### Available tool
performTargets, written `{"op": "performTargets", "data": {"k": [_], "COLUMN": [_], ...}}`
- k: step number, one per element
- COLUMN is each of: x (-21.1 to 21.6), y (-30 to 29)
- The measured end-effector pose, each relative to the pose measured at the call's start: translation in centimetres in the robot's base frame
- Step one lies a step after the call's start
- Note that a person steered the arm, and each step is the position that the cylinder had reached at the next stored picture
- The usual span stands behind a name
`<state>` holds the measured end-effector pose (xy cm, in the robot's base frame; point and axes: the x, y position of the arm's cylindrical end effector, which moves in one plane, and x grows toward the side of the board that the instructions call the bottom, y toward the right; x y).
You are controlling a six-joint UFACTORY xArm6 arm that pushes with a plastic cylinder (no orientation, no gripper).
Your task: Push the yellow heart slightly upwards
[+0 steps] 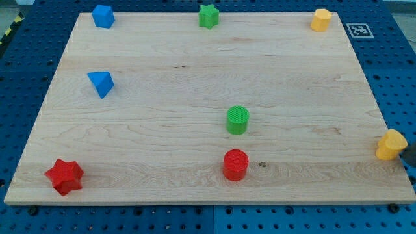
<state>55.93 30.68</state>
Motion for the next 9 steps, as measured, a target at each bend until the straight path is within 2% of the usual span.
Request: {"op": "performTargets", "data": {"k": [2, 3, 4, 6, 9], "x": [-2.1, -0.7, -0.2, -0.5, -3.7], "y": [-2.4, -2.0, -5.2, -7.1, -7.1]}}
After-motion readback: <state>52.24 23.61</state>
